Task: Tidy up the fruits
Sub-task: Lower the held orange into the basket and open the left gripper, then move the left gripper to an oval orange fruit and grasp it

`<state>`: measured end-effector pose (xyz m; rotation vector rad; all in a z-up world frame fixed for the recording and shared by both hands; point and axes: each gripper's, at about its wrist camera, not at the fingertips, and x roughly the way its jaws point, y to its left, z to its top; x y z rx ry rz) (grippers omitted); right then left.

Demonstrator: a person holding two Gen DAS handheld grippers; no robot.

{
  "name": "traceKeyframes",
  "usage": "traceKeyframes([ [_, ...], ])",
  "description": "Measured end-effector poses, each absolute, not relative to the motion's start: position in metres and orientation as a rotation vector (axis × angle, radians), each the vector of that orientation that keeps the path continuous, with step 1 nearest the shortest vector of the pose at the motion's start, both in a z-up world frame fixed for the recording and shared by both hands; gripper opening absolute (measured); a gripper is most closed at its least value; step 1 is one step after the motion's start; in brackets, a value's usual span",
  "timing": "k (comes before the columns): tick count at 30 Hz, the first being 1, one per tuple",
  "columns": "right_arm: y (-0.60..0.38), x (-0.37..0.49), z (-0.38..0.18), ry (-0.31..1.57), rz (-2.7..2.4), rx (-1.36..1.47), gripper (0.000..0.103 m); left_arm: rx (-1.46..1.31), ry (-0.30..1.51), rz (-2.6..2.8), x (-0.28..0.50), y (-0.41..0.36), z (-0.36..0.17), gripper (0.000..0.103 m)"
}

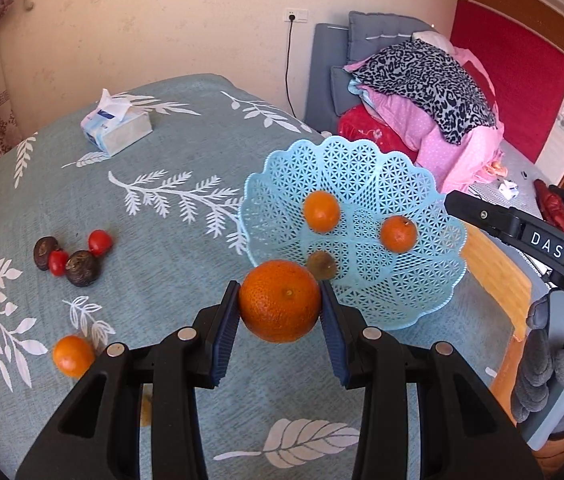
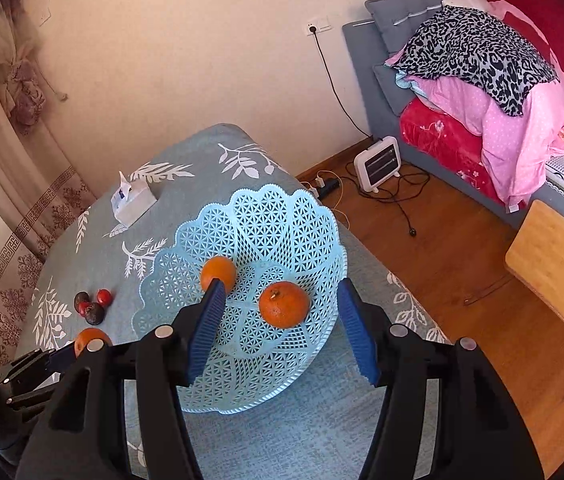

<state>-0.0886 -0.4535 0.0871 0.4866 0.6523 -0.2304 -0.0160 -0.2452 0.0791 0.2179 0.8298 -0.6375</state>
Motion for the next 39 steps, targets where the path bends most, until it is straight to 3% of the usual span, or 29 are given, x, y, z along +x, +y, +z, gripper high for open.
traceKeyframes([
  [11, -0.459, -0.092, 0.084, 0.648, -0.218, 0.516, 0.060, 0.211, 0.891, -0.734, -0.011, -0.287, 0.068, 0.040],
  [13, -0.459, -0.092, 0.084, 0.648, -0.220, 0.516, 0.060, 0.207, 0.875, -0.732, -0.013, -0.286, 0.071, 0.052],
  [14, -0.459, -0.092, 0.083, 0.648, -0.221, 0.518, 0.060, 0.202, 0.861, -0.726, -0.013, -0.284, 0.073, 0.067],
  [15, -0.460, -0.092, 0.083, 0.648, -0.223, 0.520, 0.060, 0.194, 0.849, -0.719, -0.014, -0.282, 0.076, 0.075],
  [21, -0.459, -0.096, 0.084, 0.640, -0.224, 0.529, 0.060, 0.142, 0.825, -0.670, -0.006, -0.262, 0.089, 0.085],
  [23, -0.457, -0.097, 0.086, 0.632, -0.224, 0.526, 0.065, 0.137, 0.807, -0.637, -0.004, -0.254, 0.094, 0.088],
  [39, -0.441, -0.105, 0.101, 0.571, -0.195, 0.491, 0.073, 0.102, 0.710, -0.400, 0.017, -0.165, 0.127, 0.092],
])
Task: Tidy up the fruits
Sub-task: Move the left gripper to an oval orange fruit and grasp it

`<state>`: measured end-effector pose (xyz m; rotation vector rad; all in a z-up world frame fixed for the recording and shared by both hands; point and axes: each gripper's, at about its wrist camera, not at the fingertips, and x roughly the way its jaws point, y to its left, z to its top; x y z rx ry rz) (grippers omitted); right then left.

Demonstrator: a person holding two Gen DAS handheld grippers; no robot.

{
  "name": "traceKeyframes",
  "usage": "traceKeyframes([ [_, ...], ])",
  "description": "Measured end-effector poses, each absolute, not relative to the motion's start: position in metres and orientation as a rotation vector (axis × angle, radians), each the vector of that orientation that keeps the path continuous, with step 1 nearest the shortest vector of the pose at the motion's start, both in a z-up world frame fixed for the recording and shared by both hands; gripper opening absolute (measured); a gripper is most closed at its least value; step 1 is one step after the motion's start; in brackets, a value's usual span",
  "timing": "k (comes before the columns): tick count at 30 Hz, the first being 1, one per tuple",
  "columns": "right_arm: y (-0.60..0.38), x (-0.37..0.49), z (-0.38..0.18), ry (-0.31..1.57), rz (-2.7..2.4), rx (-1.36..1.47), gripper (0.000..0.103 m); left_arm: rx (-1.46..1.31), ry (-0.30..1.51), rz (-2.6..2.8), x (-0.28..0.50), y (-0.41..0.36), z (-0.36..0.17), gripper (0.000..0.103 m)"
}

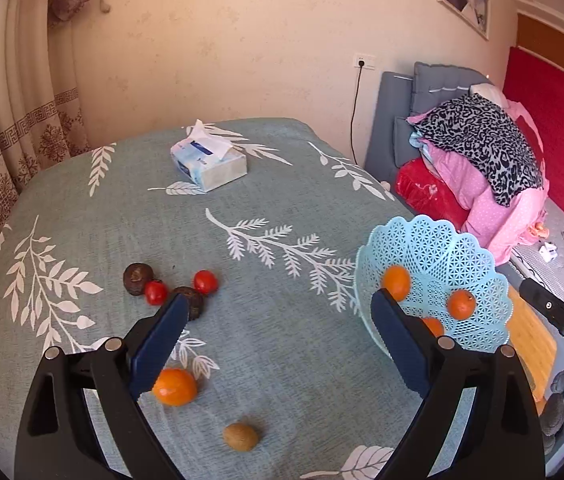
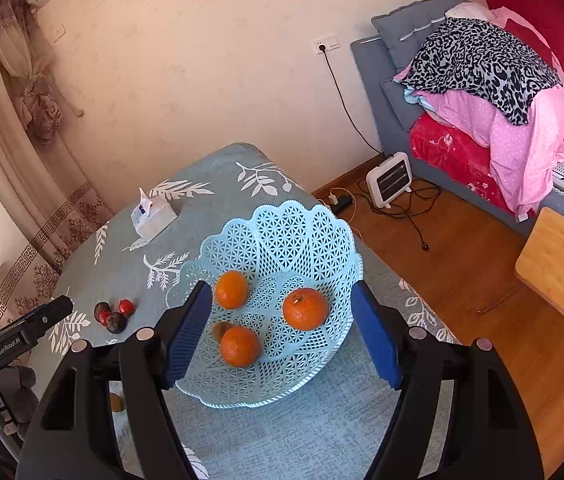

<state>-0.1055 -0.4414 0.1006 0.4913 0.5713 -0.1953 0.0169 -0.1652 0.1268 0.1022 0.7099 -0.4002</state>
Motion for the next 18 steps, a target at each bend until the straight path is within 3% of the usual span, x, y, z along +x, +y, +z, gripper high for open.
traceKeyframes([
  [8, -0.432, -0.100, 0.098, 0.593, -0.179, 0.476, 0.073, 0.056, 0.742, -0.299, 0.034, -0.114, 0.118, 0.092],
  [18, -0.418, -0.094, 0.094, 0.620, -0.157, 0.449, 0.073, 0.010, 0.846, -0.244, 0.043, -0.087, 0.072, 0.092],
])
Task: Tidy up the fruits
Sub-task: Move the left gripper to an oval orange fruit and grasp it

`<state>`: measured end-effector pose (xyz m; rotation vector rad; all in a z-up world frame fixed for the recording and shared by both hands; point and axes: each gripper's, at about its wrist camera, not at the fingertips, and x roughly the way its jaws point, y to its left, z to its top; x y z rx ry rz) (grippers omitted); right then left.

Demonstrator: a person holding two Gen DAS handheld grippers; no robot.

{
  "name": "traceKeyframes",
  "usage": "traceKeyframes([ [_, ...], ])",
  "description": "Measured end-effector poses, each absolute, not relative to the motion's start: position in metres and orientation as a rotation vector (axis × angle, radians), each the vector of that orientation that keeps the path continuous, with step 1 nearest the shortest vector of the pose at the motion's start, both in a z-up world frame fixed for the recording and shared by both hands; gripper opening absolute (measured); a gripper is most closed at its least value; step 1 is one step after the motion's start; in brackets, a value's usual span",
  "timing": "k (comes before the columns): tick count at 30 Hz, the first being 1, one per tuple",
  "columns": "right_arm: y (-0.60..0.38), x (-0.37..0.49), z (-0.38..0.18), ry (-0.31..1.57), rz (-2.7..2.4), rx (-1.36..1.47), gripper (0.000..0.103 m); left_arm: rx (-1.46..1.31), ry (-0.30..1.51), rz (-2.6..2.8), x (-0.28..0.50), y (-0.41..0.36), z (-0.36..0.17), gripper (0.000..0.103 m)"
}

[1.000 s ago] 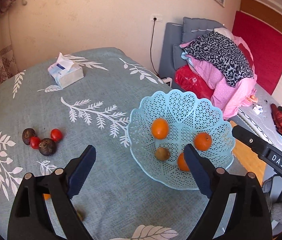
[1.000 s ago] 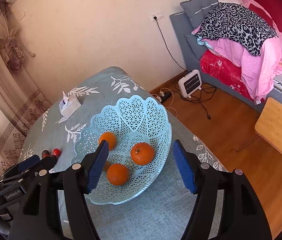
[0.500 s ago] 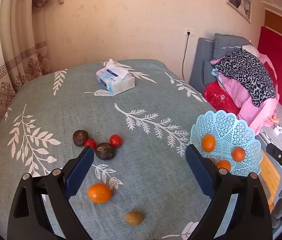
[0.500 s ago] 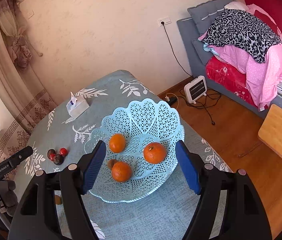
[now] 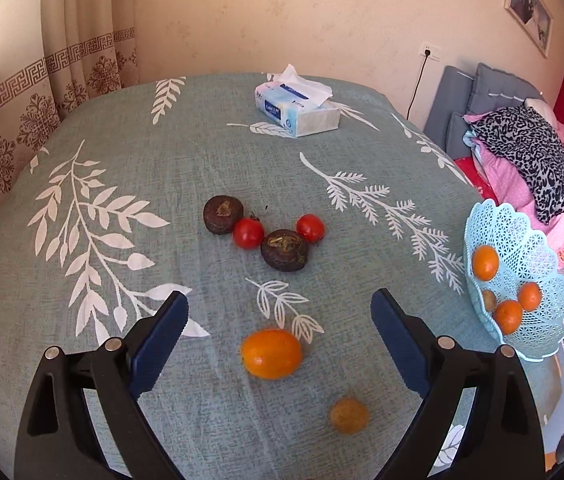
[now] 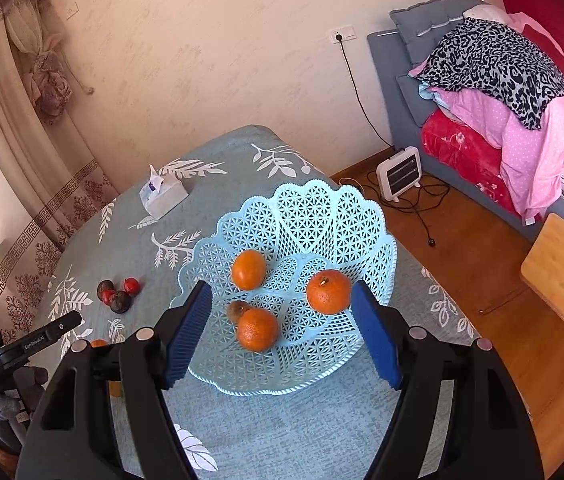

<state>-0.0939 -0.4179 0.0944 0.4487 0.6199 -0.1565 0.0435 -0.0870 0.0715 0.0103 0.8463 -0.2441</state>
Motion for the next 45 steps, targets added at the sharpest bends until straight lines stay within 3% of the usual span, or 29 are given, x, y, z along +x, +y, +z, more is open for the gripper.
traceKeyframes([
  [14, -0.397, -0.084, 0.086, 0.661, -0.119, 0.406, 0.073, -0.016, 0.934, -0.210, 0.051, -0.078, 0.029, 0.091],
  [19, -0.390, -0.083, 0.084, 0.671, -0.105, 0.389, 0.073, -0.019, 0.959, -0.210, 0.053, -0.080, 0.019, 0.086],
  [25, -0.376, -0.078, 0.077, 0.699, -0.078, 0.367, 0.073, 0.029, 0.951, -0.194, 0.051, -0.087, 0.010, 0.071],
  [27, -0.370, -0.075, 0.075, 0.711, -0.065, 0.355, 0.073, 0.038, 0.941, -0.185, 0.050, -0.087, 0.010, 0.058],
  [31, -0.357, -0.072, 0.073, 0.724, -0.038, 0.329, 0.073, 0.022, 0.935, -0.222, 0.047, -0.085, 0.015, 0.042],
  [45, -0.291, -0.059, 0.069, 0.777, 0.101, 0.239, 0.073, -0.013, 0.827, -0.186, 0.023, -0.054, 0.056, 0.042],
])
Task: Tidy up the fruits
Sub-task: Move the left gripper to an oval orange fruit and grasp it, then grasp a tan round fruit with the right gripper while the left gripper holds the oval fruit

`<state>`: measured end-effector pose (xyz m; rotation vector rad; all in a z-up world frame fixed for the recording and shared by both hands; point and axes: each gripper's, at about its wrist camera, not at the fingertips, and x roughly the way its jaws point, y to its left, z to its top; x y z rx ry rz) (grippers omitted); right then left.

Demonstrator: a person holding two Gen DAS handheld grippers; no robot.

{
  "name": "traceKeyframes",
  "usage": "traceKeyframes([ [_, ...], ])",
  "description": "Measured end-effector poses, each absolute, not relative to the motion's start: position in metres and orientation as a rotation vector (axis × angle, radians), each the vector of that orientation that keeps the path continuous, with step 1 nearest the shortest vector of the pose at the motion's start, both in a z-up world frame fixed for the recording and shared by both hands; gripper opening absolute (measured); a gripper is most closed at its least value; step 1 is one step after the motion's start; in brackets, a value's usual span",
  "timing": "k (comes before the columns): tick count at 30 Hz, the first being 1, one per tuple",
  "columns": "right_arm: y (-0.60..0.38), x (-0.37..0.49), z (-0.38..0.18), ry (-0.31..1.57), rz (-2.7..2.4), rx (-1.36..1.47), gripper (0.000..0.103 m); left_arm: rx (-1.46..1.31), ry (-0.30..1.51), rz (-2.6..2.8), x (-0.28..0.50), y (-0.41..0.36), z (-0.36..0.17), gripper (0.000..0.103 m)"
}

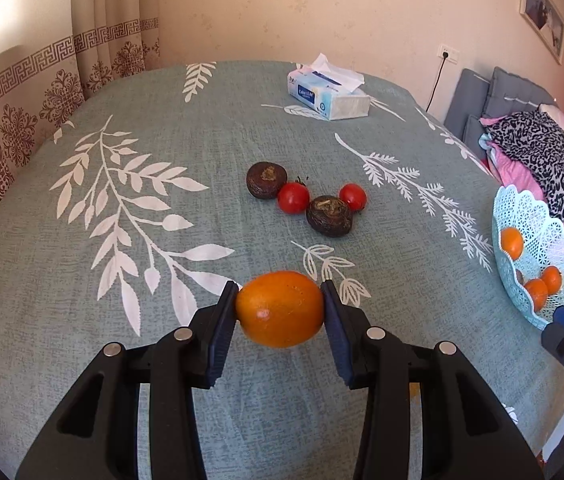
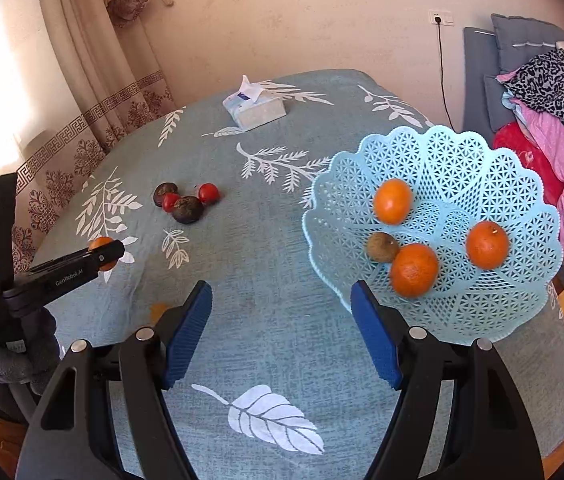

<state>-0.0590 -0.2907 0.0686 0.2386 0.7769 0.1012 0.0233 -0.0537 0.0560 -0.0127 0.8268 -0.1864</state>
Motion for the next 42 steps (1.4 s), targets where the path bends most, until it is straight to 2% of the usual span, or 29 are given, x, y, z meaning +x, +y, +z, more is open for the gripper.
traceKeyframes([
  [9, -0.223, -0.041, 0.056, 0.838, 0.243, 0.157, 0.073, -0.067, 0.754, -0.192, 0.006, -0.027, 0.082, 0.042],
  [17, -0.180, -0.027, 0.034, 0.904, 0.298, 0.082, 0.072, -0.099, 0.737, -0.185, 0.001, -0.005, 0.083, 0.042],
  [20, -0.174, -0.023, 0.024, 0.934, 0.299, 0.062, 0.059, -0.114, 0.743, -0.172, 0.002, 0.004, 0.079, 0.042],
  [26, -0.173, -0.019, 0.017, 0.941, 0.286, 0.045, 0.048, -0.129, 0.738, -0.165, 0.004, 0.011, 0.080, 0.042],
  [31, -0.179, -0.019, 0.018, 0.939, 0.278, 0.051, 0.028, -0.120, 0.739, -0.174, 0.002, 0.007, 0.080, 0.042],
  [42, -0.216, -0.035, 0.058, 0.839, 0.237, 0.134, 0.027, -0.103, 0.740, -0.200, -0.004, -0.005, 0.079, 0.043],
])
